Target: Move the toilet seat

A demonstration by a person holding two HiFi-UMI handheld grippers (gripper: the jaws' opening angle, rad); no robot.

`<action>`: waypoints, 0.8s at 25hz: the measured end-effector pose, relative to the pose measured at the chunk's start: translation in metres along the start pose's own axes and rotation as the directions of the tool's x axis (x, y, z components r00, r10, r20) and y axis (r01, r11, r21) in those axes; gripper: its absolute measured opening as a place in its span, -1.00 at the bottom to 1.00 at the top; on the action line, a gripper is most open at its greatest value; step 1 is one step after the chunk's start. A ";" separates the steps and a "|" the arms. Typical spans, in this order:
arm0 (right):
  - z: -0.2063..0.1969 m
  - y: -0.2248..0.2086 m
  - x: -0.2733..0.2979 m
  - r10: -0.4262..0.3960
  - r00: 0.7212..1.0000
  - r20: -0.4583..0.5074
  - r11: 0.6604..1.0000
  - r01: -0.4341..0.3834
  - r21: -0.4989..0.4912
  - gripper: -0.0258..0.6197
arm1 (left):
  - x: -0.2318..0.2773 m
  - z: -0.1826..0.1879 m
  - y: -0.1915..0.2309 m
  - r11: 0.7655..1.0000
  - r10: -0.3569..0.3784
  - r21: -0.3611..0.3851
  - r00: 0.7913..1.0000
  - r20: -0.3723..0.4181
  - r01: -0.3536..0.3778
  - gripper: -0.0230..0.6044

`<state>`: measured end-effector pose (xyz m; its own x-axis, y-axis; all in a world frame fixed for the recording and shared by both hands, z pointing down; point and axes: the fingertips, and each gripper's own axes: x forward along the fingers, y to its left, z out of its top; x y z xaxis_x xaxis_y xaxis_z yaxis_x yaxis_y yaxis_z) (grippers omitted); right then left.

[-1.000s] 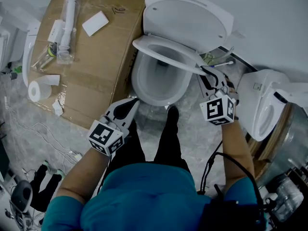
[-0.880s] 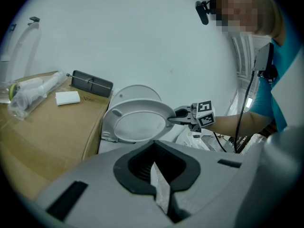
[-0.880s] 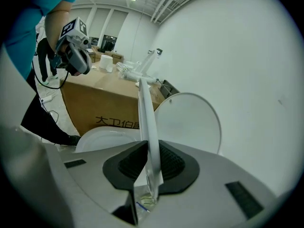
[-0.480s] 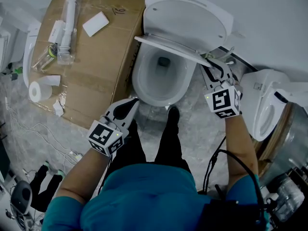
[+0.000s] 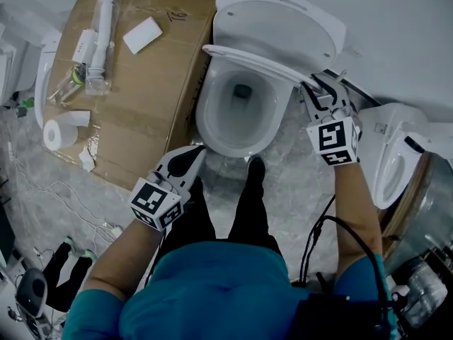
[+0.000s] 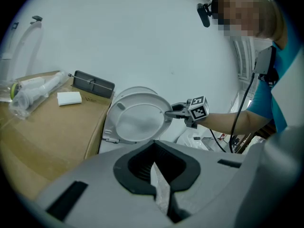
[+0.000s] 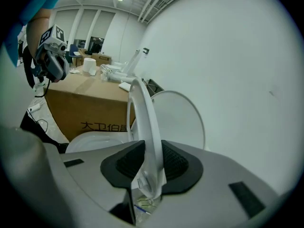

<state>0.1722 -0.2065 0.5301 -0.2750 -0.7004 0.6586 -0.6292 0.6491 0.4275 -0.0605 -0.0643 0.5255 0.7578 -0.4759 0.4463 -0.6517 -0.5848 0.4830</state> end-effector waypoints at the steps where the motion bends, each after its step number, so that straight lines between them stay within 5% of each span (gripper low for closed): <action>1: 0.001 -0.003 0.001 -0.009 1.000 -0.003 1.000 0.009 0.000 -0.59 | 0.000 0.001 0.000 1.000 0.000 -0.001 1.000 0.002 0.000 -0.92; 20: 0.004 -0.040 0.019 -0.146 0.988 -0.042 0.989 0.145 -0.038 -0.45 | 0.008 0.004 0.005 1.000 -0.006 -0.017 1.000 0.007 0.006 -0.92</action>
<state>0.1891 -0.2474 0.5230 -0.1490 -0.7745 0.6147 -0.6340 0.5519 0.5417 -0.0580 -0.0738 0.5283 0.7617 -0.4774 0.4381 -0.6478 -0.5763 0.4982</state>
